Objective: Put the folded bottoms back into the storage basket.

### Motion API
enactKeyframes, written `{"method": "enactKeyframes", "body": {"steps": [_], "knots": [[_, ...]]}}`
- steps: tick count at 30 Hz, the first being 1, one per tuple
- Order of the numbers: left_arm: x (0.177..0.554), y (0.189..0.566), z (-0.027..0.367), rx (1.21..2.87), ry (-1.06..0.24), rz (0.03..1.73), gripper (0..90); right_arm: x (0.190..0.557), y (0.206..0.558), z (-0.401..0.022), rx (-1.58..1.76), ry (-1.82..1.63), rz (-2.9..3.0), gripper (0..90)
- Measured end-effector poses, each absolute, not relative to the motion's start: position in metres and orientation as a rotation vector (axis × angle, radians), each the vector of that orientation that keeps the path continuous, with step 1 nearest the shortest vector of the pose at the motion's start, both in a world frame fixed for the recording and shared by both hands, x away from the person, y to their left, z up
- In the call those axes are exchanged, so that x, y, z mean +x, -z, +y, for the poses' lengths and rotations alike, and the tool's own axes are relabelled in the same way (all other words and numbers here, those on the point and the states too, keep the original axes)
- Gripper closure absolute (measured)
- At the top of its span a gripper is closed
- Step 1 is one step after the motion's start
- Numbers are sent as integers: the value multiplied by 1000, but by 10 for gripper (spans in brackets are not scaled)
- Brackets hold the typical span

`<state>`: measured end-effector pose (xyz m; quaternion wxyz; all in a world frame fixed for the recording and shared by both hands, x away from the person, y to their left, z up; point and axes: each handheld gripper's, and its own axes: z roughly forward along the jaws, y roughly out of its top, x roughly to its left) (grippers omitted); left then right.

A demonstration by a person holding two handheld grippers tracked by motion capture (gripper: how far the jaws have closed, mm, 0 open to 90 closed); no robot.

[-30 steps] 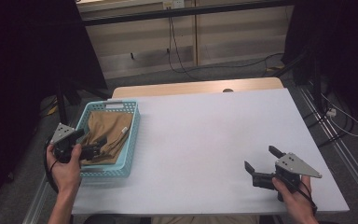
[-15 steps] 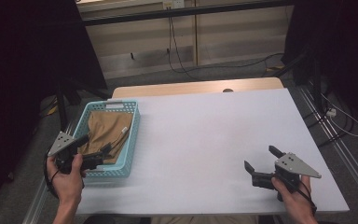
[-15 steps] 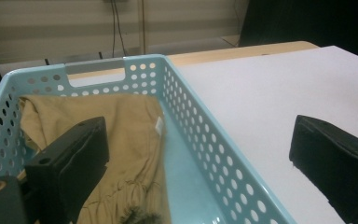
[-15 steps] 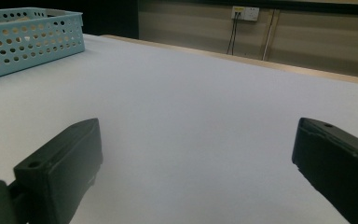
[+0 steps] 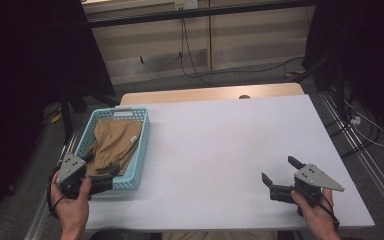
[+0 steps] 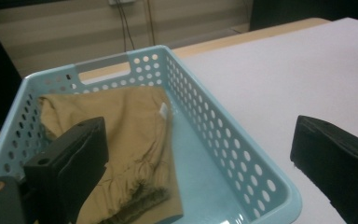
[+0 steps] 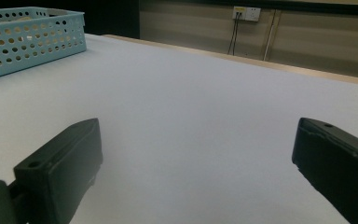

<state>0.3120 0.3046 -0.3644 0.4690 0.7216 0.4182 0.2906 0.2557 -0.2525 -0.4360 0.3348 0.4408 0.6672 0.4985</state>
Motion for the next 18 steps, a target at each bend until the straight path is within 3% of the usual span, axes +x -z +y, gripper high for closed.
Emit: {"method": "enactKeyframes", "body": {"steps": [5, 10, 13, 18], "knots": [[309, 368, 306, 1750, -685, 1037, 40, 256, 436, -252, 1154, -1300, 1743, 15], [313, 367, 288, 1747, -660, 988, 34, 257, 436, -251, 1150, -1301, 1745, 15], [318, 367, 276, 1745, -580, 963, 32, 257, 436, -252, 1149, -1302, 1744, 15], [326, 365, 259, 1771, -586, 922, 32, 256, 436, -253, 1151, -1305, 1735, 15]]}}
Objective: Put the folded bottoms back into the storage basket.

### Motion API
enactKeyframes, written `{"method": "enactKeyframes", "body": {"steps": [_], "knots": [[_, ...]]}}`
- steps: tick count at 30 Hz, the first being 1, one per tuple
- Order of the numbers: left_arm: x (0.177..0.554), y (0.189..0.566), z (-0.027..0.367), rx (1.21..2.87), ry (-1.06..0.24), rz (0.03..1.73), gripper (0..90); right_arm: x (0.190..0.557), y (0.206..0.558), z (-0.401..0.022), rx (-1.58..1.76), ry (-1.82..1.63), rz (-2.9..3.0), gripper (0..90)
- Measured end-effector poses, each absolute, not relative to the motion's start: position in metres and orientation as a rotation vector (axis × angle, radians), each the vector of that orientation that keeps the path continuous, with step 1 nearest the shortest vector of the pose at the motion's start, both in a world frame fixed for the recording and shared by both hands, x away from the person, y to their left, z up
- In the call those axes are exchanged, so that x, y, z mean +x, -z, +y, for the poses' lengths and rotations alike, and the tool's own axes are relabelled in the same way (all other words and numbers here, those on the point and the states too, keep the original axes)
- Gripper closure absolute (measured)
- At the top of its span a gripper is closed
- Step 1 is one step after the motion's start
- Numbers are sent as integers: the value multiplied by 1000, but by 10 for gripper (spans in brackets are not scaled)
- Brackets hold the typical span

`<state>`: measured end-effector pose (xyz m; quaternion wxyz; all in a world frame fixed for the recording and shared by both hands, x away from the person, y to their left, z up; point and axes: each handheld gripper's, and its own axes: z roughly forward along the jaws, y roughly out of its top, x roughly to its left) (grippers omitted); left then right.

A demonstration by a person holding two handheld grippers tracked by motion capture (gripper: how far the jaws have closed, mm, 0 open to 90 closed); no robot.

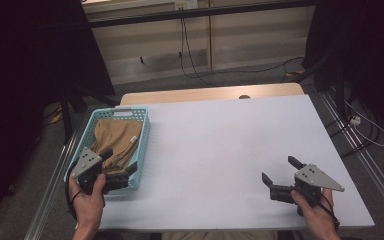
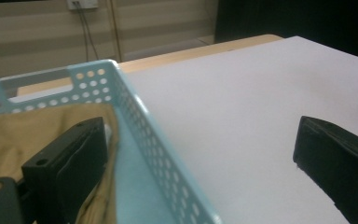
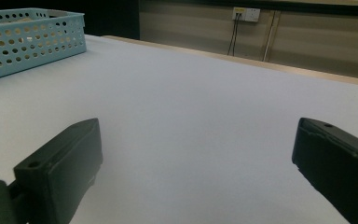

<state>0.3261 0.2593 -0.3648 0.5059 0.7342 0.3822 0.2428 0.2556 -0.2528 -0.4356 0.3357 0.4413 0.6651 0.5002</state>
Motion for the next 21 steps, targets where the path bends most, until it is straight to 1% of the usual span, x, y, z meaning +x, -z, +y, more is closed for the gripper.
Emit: {"method": "enactKeyframes", "body": {"steps": [8, 11, 15, 17, 21], "knots": [[333, 362, 239, 1739, -566, 884, 23, 254, 435, -253, 1141, -1320, 1732, 12], [334, 362, 229, 1761, -550, 865, 23, 254, 434, -253, 1140, -1321, 1729, 12], [337, 363, 218, 1769, -547, 798, 35, 254, 434, -254, 1138, -1322, 1727, 12], [339, 364, 213, 1763, -528, 807, 34, 253, 434, -254, 1135, -1324, 1725, 12], [343, 362, 202, 1778, -530, 791, 34, 253, 434, -256, 1138, -1324, 1722, 12]]}}
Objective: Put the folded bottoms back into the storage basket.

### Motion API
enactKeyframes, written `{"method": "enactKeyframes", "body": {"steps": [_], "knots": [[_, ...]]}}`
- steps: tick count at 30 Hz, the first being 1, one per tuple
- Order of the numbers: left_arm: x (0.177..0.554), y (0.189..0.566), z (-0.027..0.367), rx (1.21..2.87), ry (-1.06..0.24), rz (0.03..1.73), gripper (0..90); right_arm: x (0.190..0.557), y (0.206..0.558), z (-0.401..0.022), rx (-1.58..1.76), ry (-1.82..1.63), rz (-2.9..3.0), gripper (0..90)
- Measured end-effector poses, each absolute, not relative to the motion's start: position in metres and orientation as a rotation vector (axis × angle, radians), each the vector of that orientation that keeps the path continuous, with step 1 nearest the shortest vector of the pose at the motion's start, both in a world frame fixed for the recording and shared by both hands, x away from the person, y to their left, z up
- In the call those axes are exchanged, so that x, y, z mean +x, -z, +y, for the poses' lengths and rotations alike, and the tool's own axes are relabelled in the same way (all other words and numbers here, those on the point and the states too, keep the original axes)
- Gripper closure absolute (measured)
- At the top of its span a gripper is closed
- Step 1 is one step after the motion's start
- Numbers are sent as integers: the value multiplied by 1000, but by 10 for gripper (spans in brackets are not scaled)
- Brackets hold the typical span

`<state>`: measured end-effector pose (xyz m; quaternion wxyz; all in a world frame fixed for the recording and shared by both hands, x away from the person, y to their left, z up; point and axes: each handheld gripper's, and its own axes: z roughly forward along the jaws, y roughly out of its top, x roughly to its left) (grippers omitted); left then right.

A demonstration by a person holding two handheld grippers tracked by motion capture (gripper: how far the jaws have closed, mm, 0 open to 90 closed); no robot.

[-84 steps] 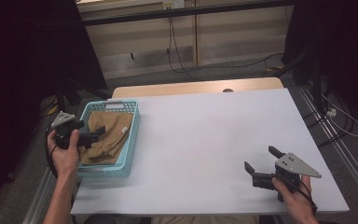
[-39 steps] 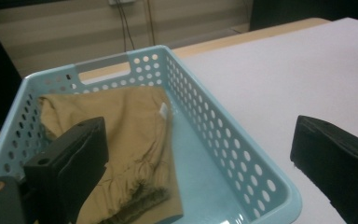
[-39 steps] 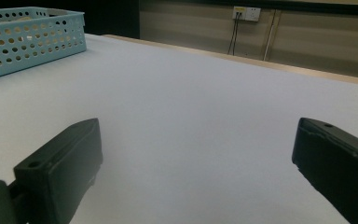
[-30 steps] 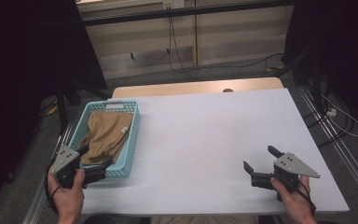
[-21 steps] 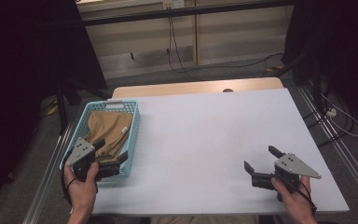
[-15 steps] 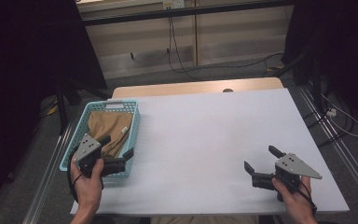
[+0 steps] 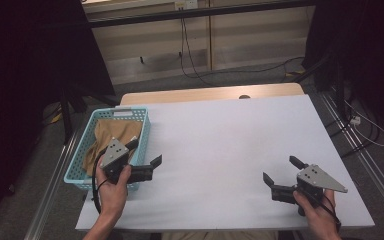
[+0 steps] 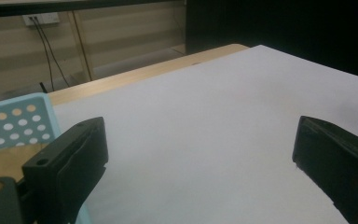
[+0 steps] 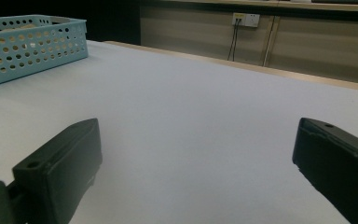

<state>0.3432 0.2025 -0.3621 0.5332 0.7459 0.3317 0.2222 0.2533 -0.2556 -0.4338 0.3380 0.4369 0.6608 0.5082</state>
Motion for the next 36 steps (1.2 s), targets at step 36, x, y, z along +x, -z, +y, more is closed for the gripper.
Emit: {"method": "enactKeyframes", "body": {"steps": [36], "knots": [[343, 410, 168, 1845, -468, 804, 33, 251, 434, -257, 1144, -1314, 1715, 13]]}}
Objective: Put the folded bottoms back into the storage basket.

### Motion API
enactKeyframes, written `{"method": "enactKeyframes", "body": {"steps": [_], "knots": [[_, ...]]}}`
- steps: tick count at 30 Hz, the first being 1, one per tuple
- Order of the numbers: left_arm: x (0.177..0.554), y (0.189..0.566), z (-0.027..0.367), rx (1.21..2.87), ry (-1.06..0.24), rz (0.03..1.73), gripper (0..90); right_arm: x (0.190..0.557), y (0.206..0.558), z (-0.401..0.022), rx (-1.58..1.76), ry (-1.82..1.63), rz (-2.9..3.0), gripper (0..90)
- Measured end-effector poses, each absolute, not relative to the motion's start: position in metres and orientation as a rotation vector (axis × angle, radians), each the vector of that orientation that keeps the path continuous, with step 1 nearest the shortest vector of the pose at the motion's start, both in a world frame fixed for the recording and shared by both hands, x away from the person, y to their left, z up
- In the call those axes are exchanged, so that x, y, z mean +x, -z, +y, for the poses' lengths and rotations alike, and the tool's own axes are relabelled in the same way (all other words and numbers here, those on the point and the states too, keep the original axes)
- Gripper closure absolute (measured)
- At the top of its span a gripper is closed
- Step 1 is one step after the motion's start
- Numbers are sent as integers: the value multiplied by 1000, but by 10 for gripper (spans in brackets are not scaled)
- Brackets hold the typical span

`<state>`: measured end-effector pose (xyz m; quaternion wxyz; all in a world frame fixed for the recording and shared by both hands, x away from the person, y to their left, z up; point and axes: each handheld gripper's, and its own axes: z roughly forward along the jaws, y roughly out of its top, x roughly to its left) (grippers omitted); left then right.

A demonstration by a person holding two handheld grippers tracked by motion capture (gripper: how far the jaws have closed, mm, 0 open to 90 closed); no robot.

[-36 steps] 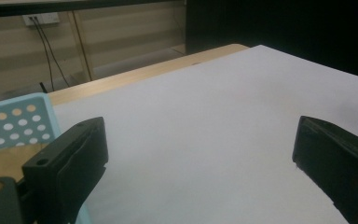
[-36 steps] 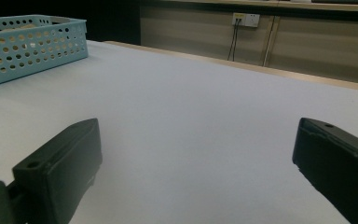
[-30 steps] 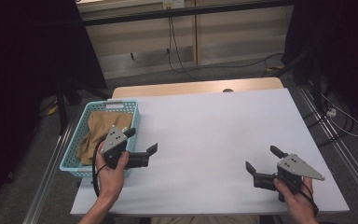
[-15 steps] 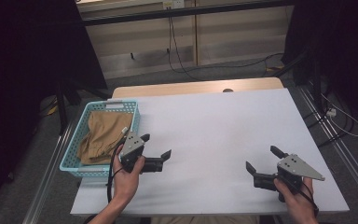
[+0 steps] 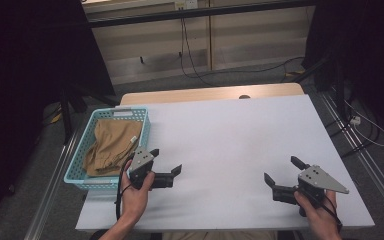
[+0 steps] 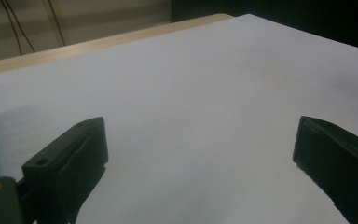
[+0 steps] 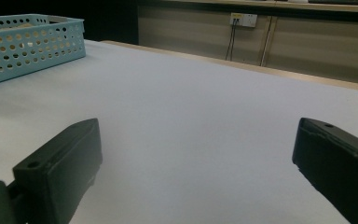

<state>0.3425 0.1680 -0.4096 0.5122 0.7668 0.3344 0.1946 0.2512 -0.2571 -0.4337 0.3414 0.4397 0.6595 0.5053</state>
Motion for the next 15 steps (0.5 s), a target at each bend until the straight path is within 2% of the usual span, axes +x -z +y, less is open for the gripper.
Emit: {"method": "enactKeyframes", "body": {"steps": [15], "knots": [[344, 420, 172, 1864, -429, 835, 33, 251, 434, -258, 1143, -1321, 1724, 11]]}}
